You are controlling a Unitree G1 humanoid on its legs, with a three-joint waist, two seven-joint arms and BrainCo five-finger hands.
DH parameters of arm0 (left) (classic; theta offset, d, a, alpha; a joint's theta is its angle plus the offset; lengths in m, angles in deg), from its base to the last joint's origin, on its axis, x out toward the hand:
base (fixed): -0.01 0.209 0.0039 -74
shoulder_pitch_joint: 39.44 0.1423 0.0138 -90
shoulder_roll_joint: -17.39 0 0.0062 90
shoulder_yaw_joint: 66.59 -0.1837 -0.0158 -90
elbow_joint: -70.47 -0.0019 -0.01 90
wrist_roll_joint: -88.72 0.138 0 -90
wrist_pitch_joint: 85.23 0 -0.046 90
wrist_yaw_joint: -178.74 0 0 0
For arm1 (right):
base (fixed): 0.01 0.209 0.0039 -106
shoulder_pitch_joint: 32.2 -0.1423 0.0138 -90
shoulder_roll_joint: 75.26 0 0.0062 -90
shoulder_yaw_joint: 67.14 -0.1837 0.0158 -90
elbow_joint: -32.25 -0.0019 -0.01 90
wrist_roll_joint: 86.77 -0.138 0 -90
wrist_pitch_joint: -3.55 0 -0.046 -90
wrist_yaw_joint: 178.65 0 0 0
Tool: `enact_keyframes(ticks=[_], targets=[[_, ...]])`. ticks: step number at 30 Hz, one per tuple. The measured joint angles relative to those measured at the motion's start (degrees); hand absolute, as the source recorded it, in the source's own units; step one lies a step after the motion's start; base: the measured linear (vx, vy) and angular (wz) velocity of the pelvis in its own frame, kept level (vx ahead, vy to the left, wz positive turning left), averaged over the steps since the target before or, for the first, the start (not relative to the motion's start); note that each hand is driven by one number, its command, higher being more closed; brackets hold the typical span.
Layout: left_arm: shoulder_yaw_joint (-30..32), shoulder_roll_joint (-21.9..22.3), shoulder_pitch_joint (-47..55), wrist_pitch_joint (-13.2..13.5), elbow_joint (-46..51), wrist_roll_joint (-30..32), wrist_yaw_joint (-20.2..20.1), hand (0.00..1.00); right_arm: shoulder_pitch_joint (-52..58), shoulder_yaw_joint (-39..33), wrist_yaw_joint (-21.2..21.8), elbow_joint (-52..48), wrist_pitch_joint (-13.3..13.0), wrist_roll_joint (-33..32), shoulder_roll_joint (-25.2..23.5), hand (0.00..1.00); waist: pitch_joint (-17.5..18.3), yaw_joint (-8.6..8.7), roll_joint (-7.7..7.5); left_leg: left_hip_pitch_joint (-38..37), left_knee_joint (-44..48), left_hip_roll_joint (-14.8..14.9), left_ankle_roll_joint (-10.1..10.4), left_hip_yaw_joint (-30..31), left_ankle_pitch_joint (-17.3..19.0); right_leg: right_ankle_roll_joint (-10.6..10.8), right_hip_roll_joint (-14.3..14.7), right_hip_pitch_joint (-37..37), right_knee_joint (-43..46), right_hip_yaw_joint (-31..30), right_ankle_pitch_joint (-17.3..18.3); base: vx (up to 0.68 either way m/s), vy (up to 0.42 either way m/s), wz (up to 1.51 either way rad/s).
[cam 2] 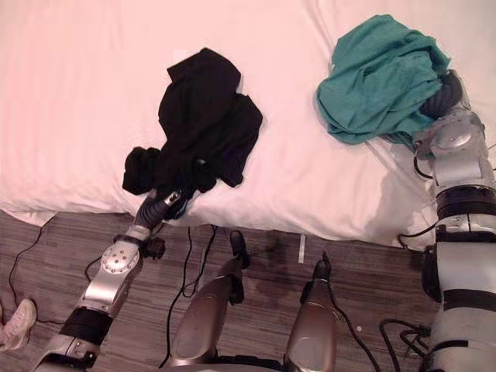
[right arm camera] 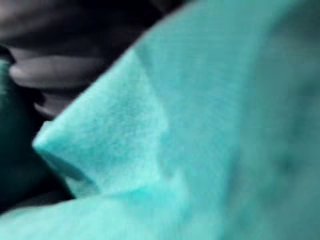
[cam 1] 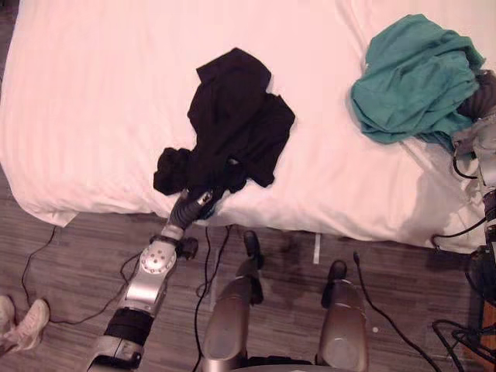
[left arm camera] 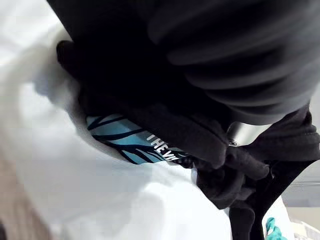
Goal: Tidy the bed and pick cloth on bed and put in laundry
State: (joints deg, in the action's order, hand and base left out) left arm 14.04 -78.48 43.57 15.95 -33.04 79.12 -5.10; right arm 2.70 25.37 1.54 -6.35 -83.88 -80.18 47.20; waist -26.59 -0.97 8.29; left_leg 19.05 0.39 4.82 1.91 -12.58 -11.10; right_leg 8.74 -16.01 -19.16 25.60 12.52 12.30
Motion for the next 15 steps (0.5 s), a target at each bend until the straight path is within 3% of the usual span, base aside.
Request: enact_keyframes(ticks=[3,6,7,10,13,15], targets=[[0.0,0.8,4.0,-1.4,0.8,-1.2,-2.2,1.0,8.6,-5.3,0.5,-3.1,-4.8,-5.2,-3.3,1.0,0.0,0.44,-0.57,-3.4,-0.1,0.5,0.1,-0.6,0.0,-0.3,1.0,4.4,-3.1,-0.3,-0.8,0.11,-0.092,-0.15],[0.3,1.4,8.4,-2.6,2.7,-2.0,-2.9,1.0,20.7,-8.9,0.3,-11.5,-7.9,-8.6,-11.2,1.0,1.6,0.81,-3.15,-6.9,-0.5,1.7,0.9,-3.2,0.7,-0.6,2.7,8.0,-7.2,-2.4,-2.2,0.11,-0.09,-0.5],[0.6,2.3,10.7,-3.4,2.6,-2.2,-3.3,1.0,28.5,-9.9,-0.4,-17.0,-8.9,-9.5,-16.8,1.0,3.5,1.65,-4.81,-8.7,-0.9,2.4,1.4,-4.8,1.9,-0.8,3.5,9.5,-8.7,-3.5,-2.5,0.14,-0.075,-0.6],[1.0,5.3,14.3,-4.4,0.4,-2.8,-3.5,1.0,49.5,-10.8,-1.7,-28.9,-11.0,-9.9,-30.0,1.0,9.3,4.15,-9.15,-13.6,-4.7,2.4,2.1,-8.2,2.4,-0.7,4.3,11.4,-10.6,-6.6,-2.6,0.15,-0.046,-0.6],[1.1,6.0,15.0,-4.2,-4.1,-3.4,-3.1,1.0,64.2,-10.4,-2.8,-32.7,-11.4,-7.6,-37.7,1.0,13.6,6.57,-11.38,-16.1,-5.8,2.2,2.4,-8.6,2.8,-0.7,4.5,13.6,-11.9,-7.2,-2.6,0.12,-0.019,-0.21],[0.7,6.1,15.1,-4.0,-6.4,-4.4,-2.4,1.0,72.5,-10.0,-3.7,-32.7,-11.4,-6.0,-41.9,1.0,15.4,6.9,-12.07,-17.1,-5.8,2.2,2.4,-8.0,2.8,-0.9,4.6,14.9,-12.1,-7.3,-2.5,0.05,-0.017,0.05]])
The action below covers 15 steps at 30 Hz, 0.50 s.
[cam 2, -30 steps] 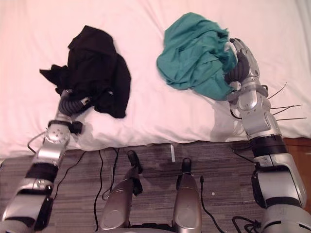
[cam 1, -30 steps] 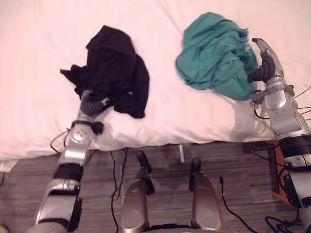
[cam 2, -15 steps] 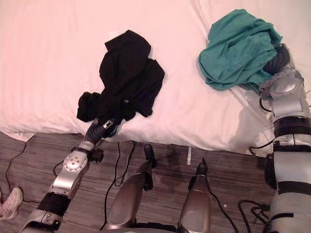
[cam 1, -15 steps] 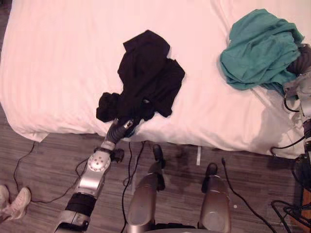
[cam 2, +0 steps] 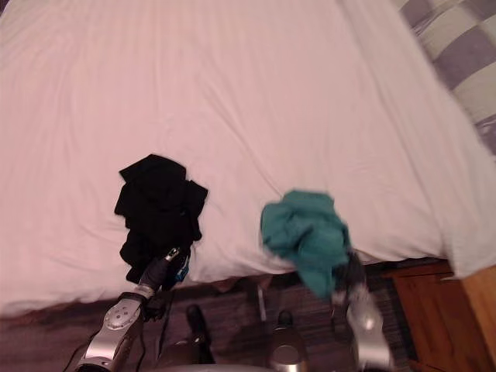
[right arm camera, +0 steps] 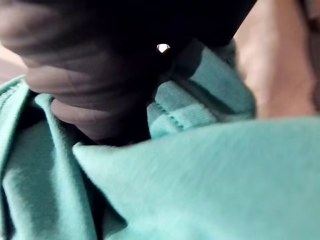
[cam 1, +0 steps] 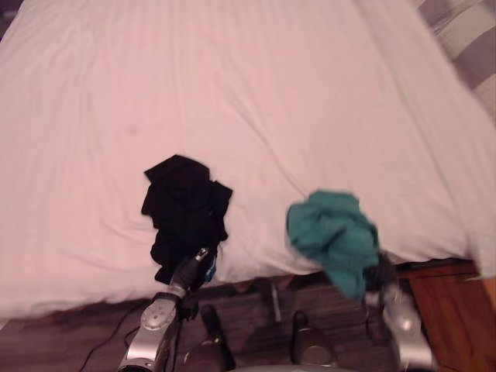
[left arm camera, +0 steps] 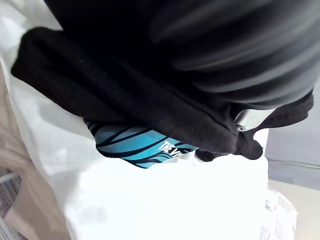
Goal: Tidy the bed and pick cloth on bed and put in laundry
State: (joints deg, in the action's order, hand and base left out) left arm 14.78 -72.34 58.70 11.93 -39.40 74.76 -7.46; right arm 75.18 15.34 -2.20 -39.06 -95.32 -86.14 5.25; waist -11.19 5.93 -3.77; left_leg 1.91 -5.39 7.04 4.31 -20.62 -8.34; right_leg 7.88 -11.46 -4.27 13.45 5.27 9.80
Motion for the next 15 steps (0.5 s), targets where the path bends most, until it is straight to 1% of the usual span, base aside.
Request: enact_keyframes(ticks=[1,2,4,5,6,7,8,9,11,12,13,14,15], targets=[[-0.2,0.6,-0.1,0.4,-1.0,-0.2,0.3,1.0,4.0,0.7,-0.6,0.2,-0.3,1.0,-1.5,1.0,0.8,0.43,0.1,0.0,0.0,-0.1,0.0,1.1,0.0,-0.5,0.2,0.6,-0.1,-0.3,0.9,-0.03,-0.024,0.54],[-0.2,1.0,-0.2,0.9,-2.0,-0.2,0.5,1.0,7.1,1.2,-0.7,0.3,-1.1,1.8,-2.9,1.0,0.9,1.74,0.23,0.0,-0.1,-0.3,-0.1,3.6,0.0,-0.7,0.8,1.3,0.5,-0.9,2.8,-0.06,-0.027,0.74],[-0.7,2.6,-0.1,1.0,-4.1,-2.3,1.0,1.0,10.5,1.6,-0.8,0.8,-2.5,2.3,-4.0,1.0,1.6,2.84,0.61,0.0,-0.2,-1.1,-0.2,6.8,0.0,-1.0,1.4,2.7,1.9,-1.9,4.7,-0.08,-0.027,0.79],[-0.9,3.2,0.0,1.0,-4.8,-3.3,1.2,1.0,11.3,1.7,-0.7,1.0,-3.0,2.3,-4.0,1.0,2.1,2.65,0.86,-0.1,-0.3,-1.3,-0.3,7.4,0.0,-0.8,1.4,3.0,2.1,-1.9,5.1,-0.07,-0.015,0.65],[-1.2,4.6,1.2,1.0,-5.7,-5.6,1.5,1.0,11.6,2.0,0.1,2.5,-4.7,2.3,-3.7,1.0,3.5,2.51,1.42,0.0,-0.5,-1.8,-0.4,8.7,0.1,-0.7,1.4,3.7,2.1,-1.9,5.3,-0.06,0.0,0.46],[-1.5,5.0,2.2,1.0,-5.9,-7.3,1.8,1.0,11.0,3.0,0.6,3.4,-5.3,2.3,-3.6,1.0,4.0,2.32,1.8,0.0,-0.5,-2.1,-0.2,9.6,0.3,-0.6,1.4,4.3,2.0,-1.7,5.4,-0.05,0.005,0.41],[-1.9,5.1,2.7,1.0,-6.3,-8.3,2.4,1.0,10.6,3.5,1.1,3.7,-5.8,2.3,-3.4,1.0,4.2,1.89,2.08,0.0,-0.5,-2.2,-0.2,9.9,0.3,-0.6,1.4,4.4,2.0,-1.7,5.4,-0.04,0.014,0.28],[-2.2,5.5,3.5,1.0,-7.5,-10.8,3.9,1.0,8.6,6.3,2.6,5.2,-6.6,2.4,-2.2,1.0,4.9,0.58,2.71,0.5,-0.5,-2.5,-0.2,11.3,0.3,-0.6,1.4,4.4,1.7,-1.3,5.5,-0.04,0.014,0.32],[-2.0,6.4,4.6,1.0,-8.0,-15.1,5.6,1.0,5.5,10.8,5.3,6.1,-6.8,3.4,-0.9,1.0,5.1,-0.84,3.29,1.8,-0.5,-3.4,-0.1,15.2,0.3,-0.6,1.3,5.1,1.0,0.8,5.5,-0.03,0.012,0.57],[-2.0,6.7,4.7,1.0,-8.0,-15.9,6.0,1.0,4.4,11.9,5.8,6.7,-7.1,3.7,-0.6,1.0,5.3,-1.19,3.35,2.3,-0.5,-3.7,-0.1,16.3,0.3,-0.6,1.3,5.4,0.7,1.7,5.5,0.01,0.006,1.11],[-1.8,7.4,4.9,1.3,-8.4,-17.3,6.8,1.0,1.4,14.7,7.0,8.2,-7.5,4.8,-0.4,1.0,5.5,-2.35,3.5,3.5,-0.5,-4.6,-0.3,19.4,0.2,-0.4,0.9,6.9,-0.2,5.7,5.6,0.04,-0.005,1.19],[-1.8,7.7,5.1,1.8,-8.5,-17.5,7.1,1.0,0.3,15.5,7.3,8.5,-7.6,4.9,-0.4,1.0,5.5,-2.67,3.48,4.0,-0.5,-5.0,-0.5,20.4,0.0,-0.2,0.7,7.8,-0.7,7.8,5.7,0.07,-0.015,1.85],[-1.7,8.3,5.7,2.3,-8.7,-17.5,7.4,1.0,-1.3,17.2,7.2,8.6,-7.8,5.0,-0.6,1.0,5.6,-3.63,3.28,5.1,-0.5,-5.7,-2.7,20.1,-0.4,0.2,0.0,10.5,-1.6,13.2,5.7,0.11,-0.009,2.0]])
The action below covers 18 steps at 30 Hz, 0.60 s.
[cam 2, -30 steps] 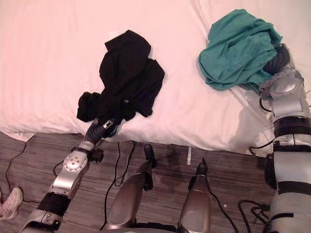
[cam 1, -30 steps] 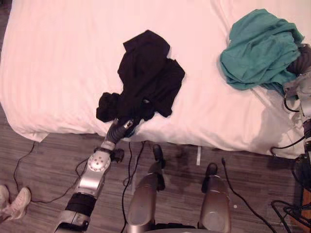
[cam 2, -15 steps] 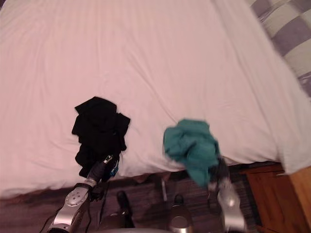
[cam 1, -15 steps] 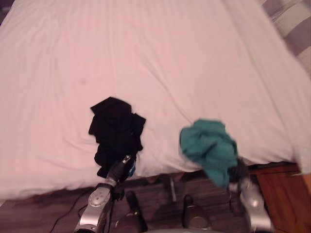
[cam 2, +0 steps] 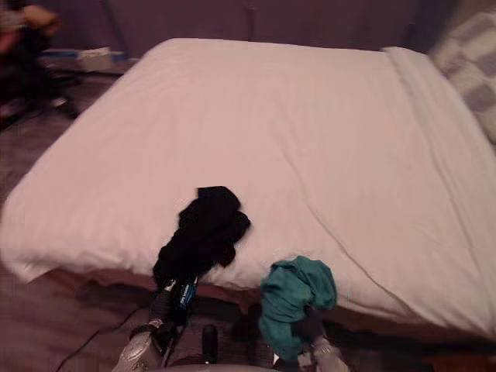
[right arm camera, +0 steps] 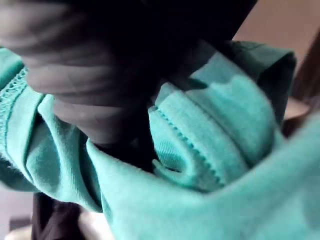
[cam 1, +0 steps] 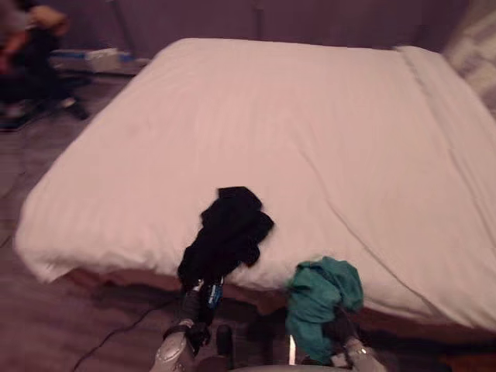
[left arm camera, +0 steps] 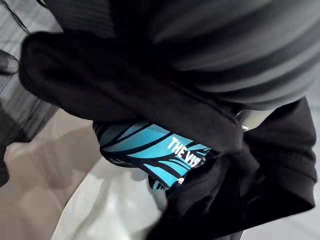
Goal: Tidy the bed and pick cloth on bed and put in laundry
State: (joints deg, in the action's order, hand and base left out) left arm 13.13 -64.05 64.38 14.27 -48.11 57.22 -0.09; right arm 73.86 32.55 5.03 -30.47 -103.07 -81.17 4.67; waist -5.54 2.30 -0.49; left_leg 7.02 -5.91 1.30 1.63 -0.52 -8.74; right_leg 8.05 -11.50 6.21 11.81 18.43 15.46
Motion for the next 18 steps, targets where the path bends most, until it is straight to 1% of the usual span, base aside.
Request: enact_keyframes(ticks=[1,2,3,4,5,6,7,8,9,10,11,12,13,14,15,16,17,18], targets=[[0.2,0.4,0.4,0.0,0.0,0.0,0.0,1.0,-0.4,0.4,-0.3,0.0,0.1,0.0,-0.3,1.0,0.5,-0.26,-0.82,0.7,0.0,-0.9,-3.2,-2.6,0.2,1.1,-1.1,2.3,-0.9,5.4,-0.6,0.14,-0.001,2.71],[0.4,0.8,1.0,0.2,0.0,0.1,-0.3,1.0,-0.5,0.5,-1.2,0.0,0.3,-0.3,-0.6,1.0,1.6,-0.37,-1.71,1.6,0.4,-1.7,-6.9,-7.2,1.8,1.4,-1.9,4.7,-1.9,11.6,-0.9,0.22,0.017,2.4],[0.7,1.2,1.3,0.3,0.0,0.1,-0.7,1.0,-0.6,0.6,-1.8,0.0,0.6,-0.5,-0.5,1.0,2.1,-0.52,-2.39,2.2,0.5,-1.9,-8.2,-10.7,2.4,1.2,-2.3,5.6,-2.1,14.3,-1.1,0.28,0.055,2.85],[1.1,1.9,1.6,0.3,0.0,0.1,-1.3,1.0,-0.5,0.4,-3.7,-0.9,1.5,-0.7,-0.2,1.0,2.6,-1.05,-2.28,2.5,1.6,-1.7,-13.2,-21.1,-0.5,1.2,-2.8,8.5,-1.0,19.5,-1.2,0.33,0.095,3.14],[0.9,2.4,1.3,-0.3,-0.3,0.1,-1.4,1.0,0.3,0.3,-5.0,-1.3,2.4,-1.0,0.4,1.0,2.5,-0.59,-2.21,3.8,5.1,-2.1,-14.7,-27.7,-4.5,1.0,-3.4,10.0,3.4,23.5,-1.1,0.22,0.085,3.23],[0.9,3.5,1.0,-0.3,-0.2,0.1,-1.4,1.0,0.2,0.4,-5.3,-1.4,3.2,-1.0,1.3,1.0,2.1,-0.43,-0.59,3.9,5.8,-1.9,-15.1,-30.6,-4.7,0.3,-3.8,9.1,8.9,24.2,-0.4,0.15,0.125,3.24],[1.5,4.9,-0.1,-0.2,0.0,0.1,-1.3,1.0,-1.1,0.6,-6.2,-1.0,4.0,-1.0,2.7,1.0,0.5,-0.1,2.36,3.9,6.3,-1.2,-15.9,-31.1,-4.3,1.0,-0.1,7.4,10.3,23.6,5.9,0.05,0.145,2.64],[2.0,4.8,-0.6,-0.2,0.4,0.1,-1.3,1.0,-3.0,0.9,-6.8,-1.0,4.5,-1.1,2.3,1.0,-0.3,-1.13,1.67,4.0,6.8,-2.2,-15.9,-30.9,-2.9,-0.9,-0.2,5.3,3.0,24.4,3.0,0.07,0.17,2.38],[2.0,4.8,-0.6,-0.1,0.1,0.1,-1.2,1.0,-3.3,1.2,-7.0,-0.8,4.5,-1.4,2.6,1.0,-0.5,-1.26,1.49,3.7,8.7,-2.1,-13.5,-32.7,2.1,0.6,-0.9,5.8,5.0,25.6,1.9,0.07,0.131,1.75],[1.9,4.6,-0.3,-0.4,-1.7,0.0,-1.2,1.0,-4.5,1.8,-7.3,1.3,4.8,-1.9,2.8,1.0,0.8,-2.74,0.3,2.9,11.3,-2.4,-11.8,-35.6,7.7,1.4,-2.3,8.3,5.5,29.3,2.9,0.14,0.086,1.04],[1.9,4.4,0.9,-0.4,-1.8,0.1,-1.3,1.0,-5.4,2.1,-7.2,1.9,5.1,-2.8,2.6,1.0,0.8,-4.47,-1.31,3.4,17.5,-2.1,-15.0,-35.7,9.9,1.7,-5.0,9.0,6.6,29.8,4.1,0.18,0.064,0.7],[1.9,4.3,1.3,-0.4,-2.1,0.1,-1.5,1.0,-5.8,2.1,-7.2,1.9,5.1,-3.3,2.2,1.0,0.8,-4.77,-1.93,4.4,22.6,-1.2,-16.8,-34.8,12.8,2.0,-6.2,9.5,7.5,30.1,4.5,0.22,0.013,0.26],[2.0,4.7,1.8,-0.4,-3.2,0.2,-2.3,1.0,-6.3,2.0,-7.3,1.3,5.1,-4.6,1.9,1.0,1.0,-4.91,-0.71,4.5,25.4,-0.6,-11.5,-31.5,16.6,1.3,-6.8,10.3,11.0,30.4,4.9,0.19,0.021,0.39],[2.0,4.8,1.9,-0.4,-3.5,0.2,-2.5,1.0,-6.3,1.9,-7.3,1.7,5.3,-5.0,1.8,1.0,0.8,-4.66,-0.92,3.8,24.5,-2.1,-12.3,-30.3,16.6,0.0,-8.0,10.1,13.6,29.9,4.7,0.19,0.116,0.81],[1.9,4.9,2.1,-0.5,-3.5,0.5,-2.9,1.0,-5.9,1.4,-7.5,1.6,5.5,-5.3,1.6,1.0,0.6,-3.43,-1.09,2.2,21.1,-4.1,-12.3,-27.6,15.9,-5.2,-10.1,7.2,21.3,26.6,2.9,0.18,0.187,1.12],[1.9,4.7,1.1,-0.4,-3.7,1.1,-4.0,1.0,-5.2,1.5,-7.7,1.6,5.6,-5.3,0.9,1.0,0.7,-2.89,-0.6,0.8,18.0,-5.3,-12.1,-24.1,14.6,-6.0,-8.7,2.2,27.5,18.3,2.7,0.18,0.182,1.2],[1.7,4.4,0.7,-0.4,-3.9,1.4,-4.3,1.0,-5.0,1.5,-7.9,1.6,5.6,-5.4,0.6,1.0,0.5,-2.73,-0.79,0.1,16.8,-5.7,-11.6,-22.7,14.1,-5.8,-7.4,0.5,29.1,15.2,2.8,0.2,0.1,1.34],[1.4,3.4,-0.3,-0.4,-4.5,2.0,-4.9,1.0,-3.7,1.5,-8.5,1.6,5.7,-5.8,0.1,1.0,0.0,-2.05,-1.28,-2.2,14.6,-6.7,-11.6,-19.7,13.0,-4.4,-5.1,-2.3,31.1,10.5,3.4,0.24,0.037,1.52]])
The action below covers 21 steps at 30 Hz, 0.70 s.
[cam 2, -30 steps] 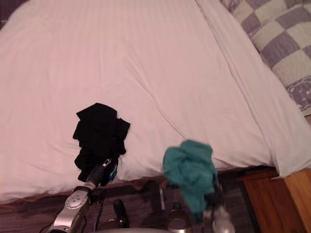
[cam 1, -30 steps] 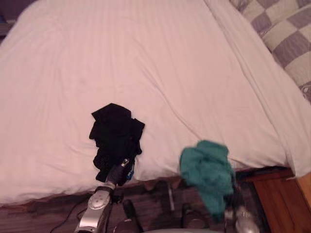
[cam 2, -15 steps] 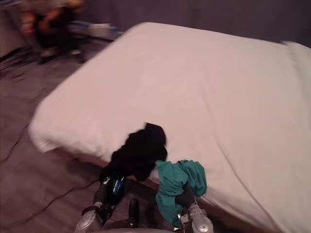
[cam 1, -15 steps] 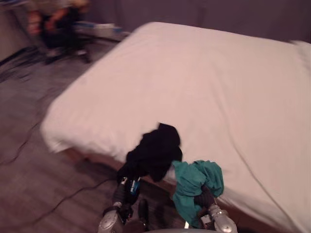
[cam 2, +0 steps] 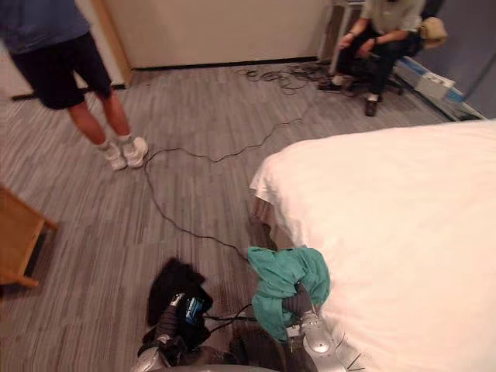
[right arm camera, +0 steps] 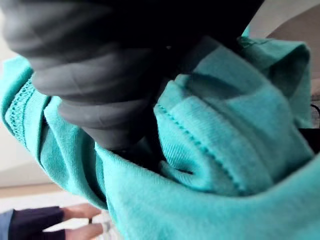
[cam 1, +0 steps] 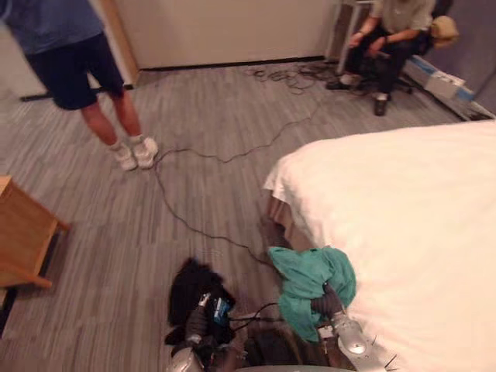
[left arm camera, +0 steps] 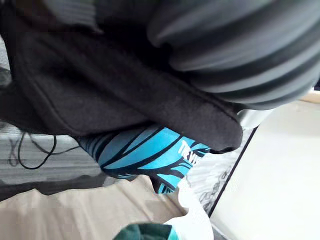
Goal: Tidy the bed and pick cloth on bed and put in laundry
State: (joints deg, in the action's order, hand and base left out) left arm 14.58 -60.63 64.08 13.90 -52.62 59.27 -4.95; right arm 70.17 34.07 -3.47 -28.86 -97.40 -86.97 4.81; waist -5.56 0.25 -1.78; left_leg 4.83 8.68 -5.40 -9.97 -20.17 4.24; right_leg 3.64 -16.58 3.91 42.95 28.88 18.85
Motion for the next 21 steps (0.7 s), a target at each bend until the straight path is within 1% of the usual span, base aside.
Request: enact_keyframes(ticks=[1,2,3,4,5,6,7,8,9,10,11,12,13,19,21], targets=[[-0.7,-1.1,-1.1,0.0,-1.5,0.5,0.0,1.0,1.2,0.0,-0.4,0.0,0.0,-0.4,-0.1,1.0,-0.6,0.91,0.08,-2.4,-1.5,-0.8,0.3,3.9,-1.0,0.5,2.8,-2.4,-0.2,-4.2,0.2,0.28,0.022,1.82],[-1.0,-1.5,-1.8,0.1,-2.5,0.8,-0.1,1.0,1.9,-0.5,-0.6,0.0,0.0,-0.4,-0.1,1.0,-0.7,1.96,0.16,-3.6,-2.3,-1.1,0.6,6.7,-1.5,1.1,4.8,-4.2,-2.0,-7.6,0.5,0.2,0.006,1.5],[-1.2,-1.8,-2.3,0.2,-3.0,1.1,-0.1,1.0,2.1,-1.0,-0.8,0.0,-0.1,-0.4,-0.2,1.0,-0.7,2.25,0.18,-4.2,-2.5,-1.3,1.0,8.3,-1.7,1.2,5.9,-5.2,-3.4,-9.3,0.6,0.16,0.004,1.36],[-2.4,-2.5,-3.3,0.2,-3.9,1.8,-0.2,1.0,2.7,-2.6,-1.6,0.0,-0.6,-1.0,-0.6,1.0,-1.1,2.57,0.72,-5.1,-3.2,-1.8,1.4,11.1,-2.0,1.3,7.5,-7.3,-6.8,-12.2,0.6,0.16,0.027,1.33],[-3.5,-3.0,-3.8,0.2,-3.9,2.7,-0.5,1.0,2.9,-4.9,-1.8,0.0,-1.1,-1.6,-1.1,1.0,-1.2,2.42,0.66,-6.7,-5.1,-2.4,1.0,13.4,-2.4,1.8,8.6,-8.8,-11.6,-15.2,0.2,0.17,0.037,1.29],[-4.2,-3.4,-3.7,0.1,-3.9,3.1,-0.7,1.0,2.9,-5.8,-1.8,0.1,-1.5,-1.8,-1.3,1.0,-1.2,2.26,0.7,-7.6,-6.7,-3.0,1.4,14.6,-2.7,2.1,8.6,-9.5,-13.9,-16.3,-0.5,0.13,0.045,0.97],[-4.8,-3.7,-3.5,0.0,-3.9,3.2,-1.0,1.0,2.6,-6.4,-1.9,0.1,-1.9,-2.2,-1.3,1.0,-1.3,2.2,0.26,-8.7,-7.9,-3.6,1.5,15.5,-2.6,1.6,8.3,-10.0,-15.9,-17.4,-1.3,0.09,0.027,0.62],[-4.8,-3.8,-3.2,-0.3,-3.9,3.2,-1.0,1.0,1.9,-6.7,-2.2,0.3,-2.0,-2.8,-1.3,1.0,-1.4,1.72,0.47,-10.0,-9.3,-3.9,1.5,15.4,-2.7,1.9,8.5,-10.1,-18.5,-18.2,-2.8,0.08,0.017,0.4],[-4.7,-3.9,-3.1,-0.5,-3.9,3.2,-1.0,1.0,1.5,-6.6,-2.2,0.4,-2.0,-3.1,-1.3,1.0,-1.3,1.64,0.53,-10.2,-9.5,-3.8,1.6,15.4,-2.7,1.9,8.7,-10.1,-19.5,-18.1,-3.4,0.1,0.02,0.1],[-4.6,-4.3,-3.1,-1.2,-4.0,3.2,-1.0,1.0,0.5,-6.6,-2.4,0.8,-2.2,-3.9,-1.6,1.0,-1.3,1.53,0.64,-10.4,-9.6,-3.8,1.9,15.6,-3.3,1.7,9.7,-10.0,-21.7,-18.2,-3.8,0.12,0.025,-0.11],[-4.6,-4.3,-3.2,-1.4,-4.0,3.2,-1.3,1.0,-0.7,-6.6,-2.6,1.5,-2.6,-4.9,-1.7,1.0,-1.2,1.65,0.85,-10.6,-9.5,-3.5,2.0,15.3,-3.9,0.0,11.1,-9.1,-24.9,-18.2,-5.1,0.14,0.035,-0.12],[-4.7,-4.2,-3.2,-1.4,-4.0,3.2,-1.5,1.0,-1.0,-6.7,-2.6,1.9,-2.9,-5.5,-1.7,1.0,-1.3,1.78,1.15,-10.6,-9.5,-3.3,2.2,15.2,-4.1,-0.7,12.0,-8.4,-26.6,-18.1,-5.9,0.08,0.022,-0.05],[-6.7,-2.9,-3.4,-1.4,-8.0,4.4,-2.5,1.0,0.5,-7.9,-1.1,6.3,-3.6,-7.5,-3.4,1.0,1.4,2.15,-0.14,-10.0,-11.7,2.8,7.6,5.8,-4.1,-2.0,13.8,-3.2,-42.0,-22.8,-21.5,0.0,0.0,0.0],[-6.5,-3.0,-3.3,-1.4,-8.0,4.4,-2.5,1.0,0.7,-8.0,-1.0,6.4,-3.6,-7.6,-3.3,1.0,1.4,2.13,-0.15,-9.7,-11.6,3.1,7.8,5.5,-3.9,-2.1,14.1,-3.4,-42.1,-23.1,-21.4,0.0,0.0,-0.03],[-5.3,-3.0,-3.4,-1.2,-8.1,5.0,-2.3,1.0,0.6,-8.3,0.1,7.4,-3.6,-8.3,-3.1,1.0,1.4,2.11,-0.15,-8.9,-11.6,3.3,7.9,5.4,-3.6,-2.4,14.5,-4.0,-42.1,-23.6,-21.2,-0.01,-0.002,-0.12]])
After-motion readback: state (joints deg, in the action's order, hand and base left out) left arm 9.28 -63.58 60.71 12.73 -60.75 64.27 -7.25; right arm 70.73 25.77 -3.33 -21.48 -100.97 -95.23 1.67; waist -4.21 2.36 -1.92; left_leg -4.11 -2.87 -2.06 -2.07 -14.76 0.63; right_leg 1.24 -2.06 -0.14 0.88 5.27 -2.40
